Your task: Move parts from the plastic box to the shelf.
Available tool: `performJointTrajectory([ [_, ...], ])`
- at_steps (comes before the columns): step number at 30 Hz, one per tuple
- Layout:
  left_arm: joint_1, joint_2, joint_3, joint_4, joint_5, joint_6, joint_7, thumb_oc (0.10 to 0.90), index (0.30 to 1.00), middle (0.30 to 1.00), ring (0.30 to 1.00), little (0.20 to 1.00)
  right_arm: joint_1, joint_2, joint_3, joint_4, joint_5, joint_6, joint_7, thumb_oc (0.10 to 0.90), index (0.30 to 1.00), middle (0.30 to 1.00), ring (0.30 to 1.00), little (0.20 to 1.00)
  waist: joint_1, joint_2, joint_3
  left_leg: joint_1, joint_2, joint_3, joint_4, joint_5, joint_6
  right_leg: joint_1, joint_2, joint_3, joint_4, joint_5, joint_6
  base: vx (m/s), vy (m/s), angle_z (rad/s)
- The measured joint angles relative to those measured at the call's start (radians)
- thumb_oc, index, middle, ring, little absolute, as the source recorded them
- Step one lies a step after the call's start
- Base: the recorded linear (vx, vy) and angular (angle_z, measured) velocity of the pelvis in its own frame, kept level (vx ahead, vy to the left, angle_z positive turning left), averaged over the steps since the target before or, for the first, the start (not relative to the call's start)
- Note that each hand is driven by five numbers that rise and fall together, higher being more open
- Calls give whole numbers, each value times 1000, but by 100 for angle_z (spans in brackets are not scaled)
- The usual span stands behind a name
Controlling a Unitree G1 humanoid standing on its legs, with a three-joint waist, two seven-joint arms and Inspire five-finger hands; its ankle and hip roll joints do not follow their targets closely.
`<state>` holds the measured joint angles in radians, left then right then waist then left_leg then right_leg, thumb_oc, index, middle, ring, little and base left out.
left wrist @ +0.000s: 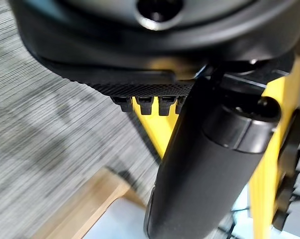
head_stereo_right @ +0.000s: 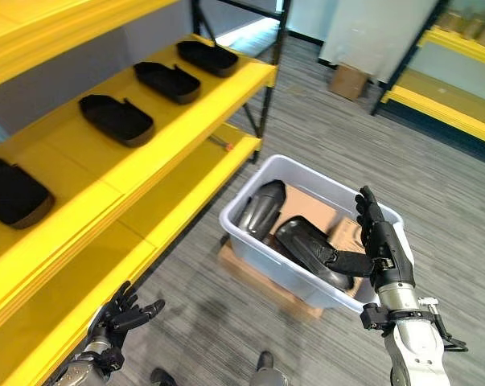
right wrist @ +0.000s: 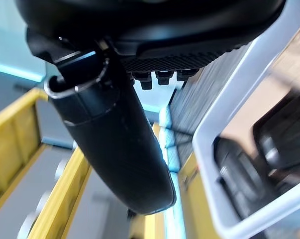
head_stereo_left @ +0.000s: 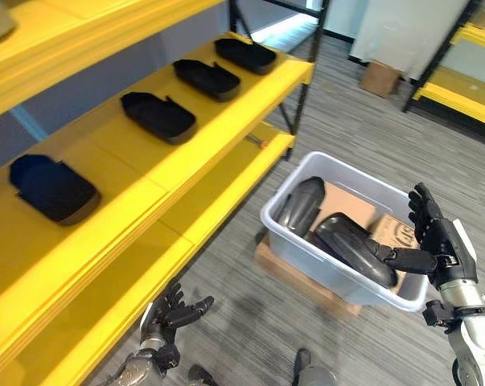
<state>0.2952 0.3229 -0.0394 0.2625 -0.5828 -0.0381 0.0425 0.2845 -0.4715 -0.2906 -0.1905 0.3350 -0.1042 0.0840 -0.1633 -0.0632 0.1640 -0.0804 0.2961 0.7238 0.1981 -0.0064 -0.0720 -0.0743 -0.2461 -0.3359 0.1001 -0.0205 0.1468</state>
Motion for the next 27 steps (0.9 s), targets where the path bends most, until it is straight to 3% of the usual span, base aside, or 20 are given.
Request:
performJointTrajectory([
  [3,-3,0,2,0,1,0,-11,900,1000,1000,1000,1000,27,13,-35,0,1,0,-2,900,1000,1000,1000,1000,-20,14,-9,28,0,45,-12,4,2,-5,9,40,-26,31,-1,-4,-104,-37],
  [9,0,-6,-21,-2,9,-3,-14,900,1000,1000,1000,1000,29,24,-32,1,3,0,7,900,1000,1000,1000,1000,-54,51,-30,72,3,81,-53,25,6,-10,37,103,-44,45,-9,9,-125,-35],
  [12,-7,-8,-42,-5,10,-3,-21,900,1000,1000,1000,1000,30,24,-28,1,5,0,12,900,1000,1000,1000,1000,-55,57,-31,97,17,89,-75,43,10,-14,63,132,-47,48,-18,23,-108,-35],
  [19,-35,-25,-85,-33,10,-4,-43,900,1000,1000,1000,1000,29,8,-29,1,22,0,17,900,1000,1000,1000,1000,-79,80,-26,102,50,64,-106,90,-6,-43,103,135,2,17,-46,20,-162,-5],
  [22,-44,-24,-84,-37,9,-5,-48,900,1000,1000,1000,1000,35,9,-26,5,22,-1,15,900,1000,1000,1000,1000,-74,79,-20,103,75,19,-93,114,-13,-77,121,139,82,-45,-65,56,-134,-7],
  [24,-43,-21,-71,-37,9,-5,-43,900,1000,1000,1000,1000,27,5,-2,6,22,-2,14,900,1000,1000,1000,1000,-24,57,-7,105,90,-143,-43,137,-3,-100,140,194,129,-64,-87,-2,-25,-71],
  [26,-37,-28,-67,-40,7,-7,-29,900,1000,1000,1000,1000,13,-19,27,9,22,-2,10,900,1000,1000,1000,1000,10,23,16,43,65,-369,66,135,38,-102,153,272,126,-48,-121,24,-36,-77],
  [27,-45,-37,-63,-45,7,-10,-29,900,1000,1000,1000,1000,3,-39,43,12,22,-2,4,900,1000,1000,1000,1000,48,-5,31,18,-5,-559,56,19,8,-108,132,318,103,-32,-130,87,1,-78],
])
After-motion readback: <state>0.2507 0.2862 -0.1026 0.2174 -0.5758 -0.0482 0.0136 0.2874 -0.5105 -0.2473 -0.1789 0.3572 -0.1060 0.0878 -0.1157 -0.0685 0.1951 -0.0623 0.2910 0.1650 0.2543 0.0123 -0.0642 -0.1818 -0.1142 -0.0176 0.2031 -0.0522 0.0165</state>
